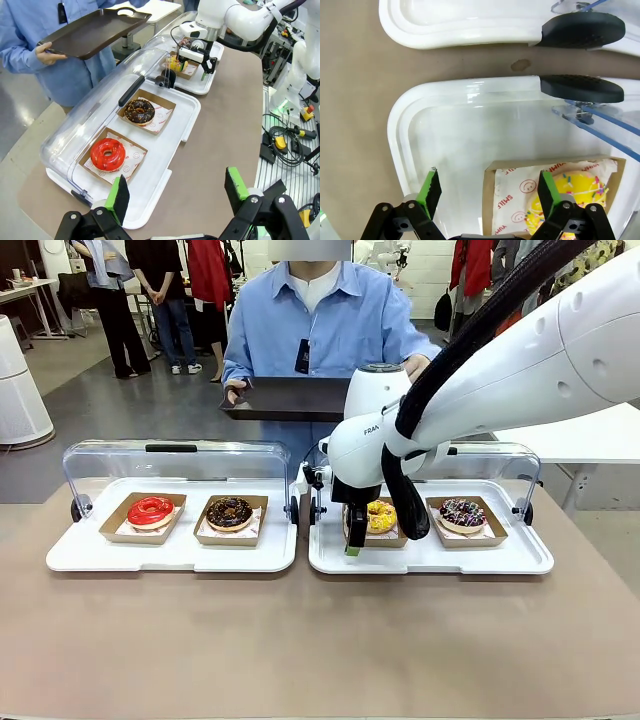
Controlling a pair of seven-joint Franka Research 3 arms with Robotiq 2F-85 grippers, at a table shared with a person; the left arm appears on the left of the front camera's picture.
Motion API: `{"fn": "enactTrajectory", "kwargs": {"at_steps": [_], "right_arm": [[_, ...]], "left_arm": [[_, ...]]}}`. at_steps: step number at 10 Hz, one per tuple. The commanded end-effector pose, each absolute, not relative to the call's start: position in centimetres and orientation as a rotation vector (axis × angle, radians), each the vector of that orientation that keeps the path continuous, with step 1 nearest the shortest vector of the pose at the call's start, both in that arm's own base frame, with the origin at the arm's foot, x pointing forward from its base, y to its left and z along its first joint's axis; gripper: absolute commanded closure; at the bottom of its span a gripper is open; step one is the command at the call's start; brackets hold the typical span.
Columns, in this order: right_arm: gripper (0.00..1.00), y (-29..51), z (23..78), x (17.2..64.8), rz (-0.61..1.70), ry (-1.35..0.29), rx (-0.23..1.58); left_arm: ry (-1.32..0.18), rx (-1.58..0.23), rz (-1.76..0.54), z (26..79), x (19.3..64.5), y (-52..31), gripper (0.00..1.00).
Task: Provide the desired donut to the person.
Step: Pick up and lift the Paper togo box containing the Donut pointed at by the person.
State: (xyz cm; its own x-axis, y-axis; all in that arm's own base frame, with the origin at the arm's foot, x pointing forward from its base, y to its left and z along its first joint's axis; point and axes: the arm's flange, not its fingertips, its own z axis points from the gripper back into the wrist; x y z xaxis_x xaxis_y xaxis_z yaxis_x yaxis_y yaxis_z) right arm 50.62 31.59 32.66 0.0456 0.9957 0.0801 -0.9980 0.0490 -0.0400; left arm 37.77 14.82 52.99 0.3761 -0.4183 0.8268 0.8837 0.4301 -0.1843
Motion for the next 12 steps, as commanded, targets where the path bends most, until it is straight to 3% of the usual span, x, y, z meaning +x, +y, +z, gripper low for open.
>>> {"fn": "enactTrajectory", "kwargs": {"at_steps": [1,2,5,6,9,12], "right_arm": [[0.00,31.73,32.17,51.06,1.541,-0.102,-0.002],[0.07,31.70,32.06,51.05,1.557,-0.097,-0.002],[0.93,31.40,31.91,51.02,1.571,-0.087,0.000],[1.00,31.35,31.91,50.99,1.571,-0.088,0.003],[0.96,31.31,31.79,50.94,1.576,-0.085,0.006],[1.00,31.26,31.82,50.81,1.572,-0.065,-0.004]], "left_arm": [[-0.803,-0.711,-0.927,53.07,37.81,14.88,0.00],[-0.803,-0.711,-0.927,53.07,37.81,14.88,0.00],[-0.803,-0.711,-0.927,53.07,37.81,14.88,0.00],[-0.803,-0.711,-0.927,53.07,37.81,14.88,0.00],[-0.803,-0.711,-0.927,53.07,37.81,14.88,0.00],[-0.803,-0.711,-0.927,53.07,37.81,14.88,0.00]]}}
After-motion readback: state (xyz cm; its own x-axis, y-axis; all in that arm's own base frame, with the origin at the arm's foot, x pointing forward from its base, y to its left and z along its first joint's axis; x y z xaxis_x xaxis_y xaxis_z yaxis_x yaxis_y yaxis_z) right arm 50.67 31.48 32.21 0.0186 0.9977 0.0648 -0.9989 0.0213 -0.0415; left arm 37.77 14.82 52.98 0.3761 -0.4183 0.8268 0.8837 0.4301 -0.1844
